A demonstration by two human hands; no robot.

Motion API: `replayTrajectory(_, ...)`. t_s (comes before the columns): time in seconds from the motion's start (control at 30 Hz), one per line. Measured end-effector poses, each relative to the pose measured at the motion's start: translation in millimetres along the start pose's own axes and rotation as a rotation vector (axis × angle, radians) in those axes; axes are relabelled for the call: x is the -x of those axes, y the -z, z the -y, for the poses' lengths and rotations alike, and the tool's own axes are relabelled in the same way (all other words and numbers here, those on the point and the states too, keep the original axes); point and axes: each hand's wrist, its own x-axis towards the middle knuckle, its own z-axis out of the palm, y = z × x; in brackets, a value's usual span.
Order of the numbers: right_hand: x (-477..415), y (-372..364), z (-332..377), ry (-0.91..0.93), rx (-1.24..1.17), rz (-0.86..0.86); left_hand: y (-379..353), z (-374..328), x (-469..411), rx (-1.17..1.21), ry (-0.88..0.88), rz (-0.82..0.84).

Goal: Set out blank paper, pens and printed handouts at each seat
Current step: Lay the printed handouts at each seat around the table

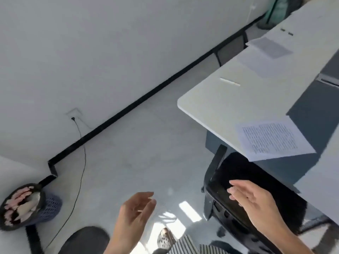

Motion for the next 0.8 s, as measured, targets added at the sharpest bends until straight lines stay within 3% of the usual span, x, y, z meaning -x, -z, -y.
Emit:
replayTrajectory(0.27, -17.9, 19.5, -14.0, -0.242, -0.084, -0.366, -47.5, -80.8, -126.3, -0.146, -0.154, 0.363)
replayTrajectory(0.63, -136.3, 86.3, -50.0, -0.423, -0.107, -0.566, -164.9, -152.8, -202.0, -0.325, -0.227, 0.680)
replayTrajectory(0.8, -188.5, 103.4, -77.7, -0.670, -0.296, -0.681, -216.1, -165.0, -273.6, -0.526, -0.330, 0.745)
